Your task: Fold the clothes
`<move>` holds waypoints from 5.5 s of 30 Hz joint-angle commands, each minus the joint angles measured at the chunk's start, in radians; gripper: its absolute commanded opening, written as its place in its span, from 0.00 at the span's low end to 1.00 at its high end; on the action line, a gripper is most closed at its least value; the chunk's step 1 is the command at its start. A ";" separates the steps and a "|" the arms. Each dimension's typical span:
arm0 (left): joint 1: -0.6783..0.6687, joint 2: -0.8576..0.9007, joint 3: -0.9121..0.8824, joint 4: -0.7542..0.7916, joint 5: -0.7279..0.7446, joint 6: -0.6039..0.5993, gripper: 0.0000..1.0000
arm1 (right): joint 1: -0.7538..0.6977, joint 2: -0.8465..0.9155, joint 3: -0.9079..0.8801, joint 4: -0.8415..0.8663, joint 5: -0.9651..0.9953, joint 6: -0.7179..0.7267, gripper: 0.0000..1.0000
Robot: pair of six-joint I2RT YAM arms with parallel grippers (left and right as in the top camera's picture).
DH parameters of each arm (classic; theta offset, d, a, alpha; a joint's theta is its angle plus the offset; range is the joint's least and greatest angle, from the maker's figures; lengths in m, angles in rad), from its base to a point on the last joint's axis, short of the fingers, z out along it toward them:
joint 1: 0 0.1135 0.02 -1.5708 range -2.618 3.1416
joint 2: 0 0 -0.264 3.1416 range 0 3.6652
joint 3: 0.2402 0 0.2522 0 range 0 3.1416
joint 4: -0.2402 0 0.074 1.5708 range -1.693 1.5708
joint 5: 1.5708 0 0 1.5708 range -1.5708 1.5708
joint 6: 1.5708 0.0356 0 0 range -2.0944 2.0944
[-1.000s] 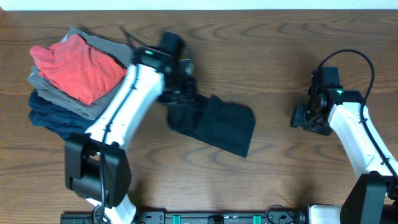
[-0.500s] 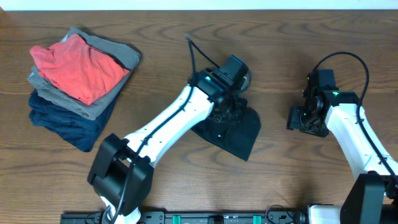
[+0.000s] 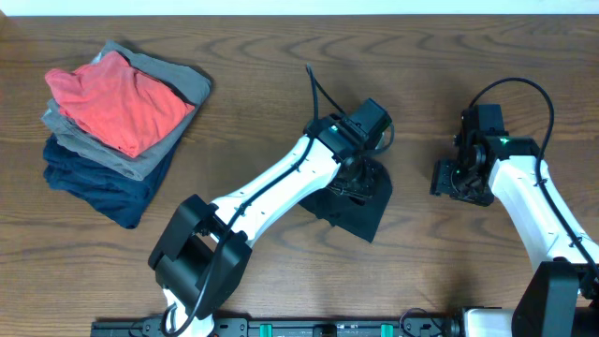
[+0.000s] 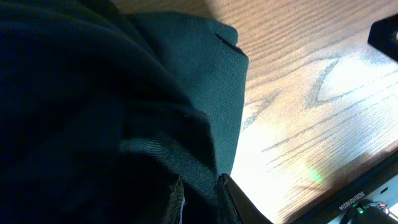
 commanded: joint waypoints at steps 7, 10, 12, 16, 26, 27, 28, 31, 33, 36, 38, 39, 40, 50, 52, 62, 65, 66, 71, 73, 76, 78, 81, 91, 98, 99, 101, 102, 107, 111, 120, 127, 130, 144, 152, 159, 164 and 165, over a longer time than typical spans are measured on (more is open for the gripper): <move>0.140 -0.189 0.081 -0.119 -0.010 0.070 0.22 | 0.009 0.000 -0.005 0.069 -0.375 -0.279 0.65; 0.235 -0.295 0.082 -0.140 -0.060 0.079 0.28 | 0.025 0.000 -0.005 0.115 -0.591 -0.354 0.65; 0.311 -0.354 0.081 -0.161 -0.119 0.079 0.40 | 0.049 -0.001 0.000 0.160 -0.693 -0.358 0.65; 0.456 -0.394 0.081 -0.209 -0.155 0.079 0.47 | 0.134 -0.006 0.035 0.230 -0.740 -0.356 0.66; 0.597 -0.351 0.013 -0.225 -0.154 0.060 0.50 | 0.383 0.009 0.041 0.280 -0.578 -0.267 0.71; 0.597 -0.348 0.011 -0.225 -0.154 0.061 0.50 | 0.405 0.014 0.040 0.279 -0.539 -0.257 0.72; 0.597 -0.348 0.011 -0.225 -0.154 0.060 0.50 | 0.421 0.018 0.040 0.280 -0.513 -0.247 0.72; 0.597 -0.348 0.011 -0.225 -0.154 0.060 0.50 | 0.458 0.042 0.040 0.280 -0.497 -0.234 0.55; 0.597 -0.348 0.011 -0.225 -0.154 0.061 0.50 | 0.472 0.060 0.040 0.268 -0.496 -0.214 0.09; 0.597 -0.348 0.011 -0.226 -0.154 0.060 0.50 | 0.471 0.067 0.040 0.196 -0.402 -0.098 0.01; 0.597 -0.348 0.011 -0.226 -0.154 0.060 0.50 | 0.463 0.067 0.040 0.108 -0.215 0.132 0.01; 0.597 -0.348 0.011 -0.226 -0.154 0.060 0.50 | 0.460 0.067 0.040 0.048 -0.131 0.261 0.01; 0.597 -0.348 0.011 -0.226 -0.154 0.060 0.50 | 0.460 0.067 0.040 0.006 -0.085 0.347 0.01; 0.595 -0.348 0.011 -0.227 -0.154 0.061 0.56 | 0.464 0.067 0.034 -0.124 -0.059 0.396 0.54; 0.595 -0.348 0.011 -0.229 -0.149 0.061 0.57 | 0.464 0.067 0.034 -0.140 -0.068 0.396 0.51; 0.565 -0.344 -0.007 -0.228 -0.135 0.061 0.59 | 0.430 -0.137 0.066 0.008 -0.115 0.214 0.62; 0.529 -0.326 -0.028 -0.220 -0.135 0.061 0.59 | 0.413 -0.185 0.066 0.076 -0.109 0.185 0.65; 0.515 -0.318 -0.036 -0.216 -0.135 0.061 0.59 | 0.410 -0.187 0.066 0.092 -0.109 0.175 0.65; 0.439 -0.240 -0.059 -0.180 -0.135 0.061 0.60 | 0.411 -0.141 0.063 0.124 -0.129 0.166 0.66; 0.408 -0.201 -0.059 -0.156 -0.135 0.061 0.60 | 0.411 -0.106 0.063 0.128 -0.161 0.159 0.66; 0.362 -0.130 -0.059 -0.111 -0.135 0.061 0.60 | 0.411 -0.047 0.063 0.146 -0.238 0.159 0.64; 0.332 -0.084 -0.059 -0.091 -0.135 0.061 0.60 | 0.412 -0.006 0.063 0.160 -0.262 0.160 0.53; 0.294 -0.012 -0.059 -0.073 -0.135 0.060 0.60 | 0.411 0.035 0.063 0.166 -0.261 0.168 0.01; 0.230 0.144 -0.059 -0.070 -0.072 0.057 0.60 | 0.318 0.032 0.061 -0.140 0.084 0.360 0.01; 0.231 0.162 -0.059 -0.117 -0.152 0.057 0.59 | 0.300 0.032 0.046 -0.159 0.083 0.347 0.35; 0.233 0.162 -0.059 -0.130 -0.151 0.056 0.59 | 0.300 0.032 0.046 -0.154 0.083 0.347 0.37; 0.235 0.161 -0.059 -0.163 -0.150 0.049 0.59 | 0.300 0.032 0.046 -0.147 0.083 0.347 0.38; 0.235 0.157 -0.059 -0.182 -0.151 0.049 0.59 | 0.300 0.032 0.046 -0.145 0.083 0.346 0.38; 0.239 0.091 -0.059 -0.225 -0.165 0.027 0.59 | 0.291 0.031 0.046 -0.129 0.059 0.305 0.37; 0.245 -0.027 -0.059 -0.217 -0.225 -0.040 0.59 | 0.261 0.031 0.050 -0.082 -0.056 0.114 0.38; 0.257 -0.124 -0.059 0.047 -0.307 0.093 0.68 | 0.224 0.029 0.072 -0.044 -0.625 -0.264 0.37; 0.268 -0.019 -0.059 0.098 -0.243 0.108 0.69 | 0.350 0.030 0.064 -0.029 -0.575 -0.223 0.39; 0.268 0.034 -0.059 0.098 -0.201 0.122 0.68 | 0.395 0.030 0.035 0.023 -0.519 -0.165 0.39; 0.268 0.184 -0.060 -0.073 -0.195 0.126 0.69 | 0.443 0.058 -0.219 0.201 -0.419 -0.091 0.41; 0.259 0.187 -0.060 -0.352 -0.079 0.002 0.69 | 0.340 0.058 -0.233 0.378 -0.047 0.044 0.52; 0.243 0.171 -0.059 -0.404 -0.033 -0.075 0.69 | 0.266 0.058 -0.226 0.678 -0.099 0.018 0.59; 0.282 0.091 -0.057 -0.362 -0.126 -0.100 0.69 | 0.266 0.058 -0.224 0.557 -0.098 0.019 0.66; 0.294 0.069 -0.057 -0.343 -0.137 -0.100 0.68 | 0.266 0.058 -0.224 0.520 -0.074 0.019 0.66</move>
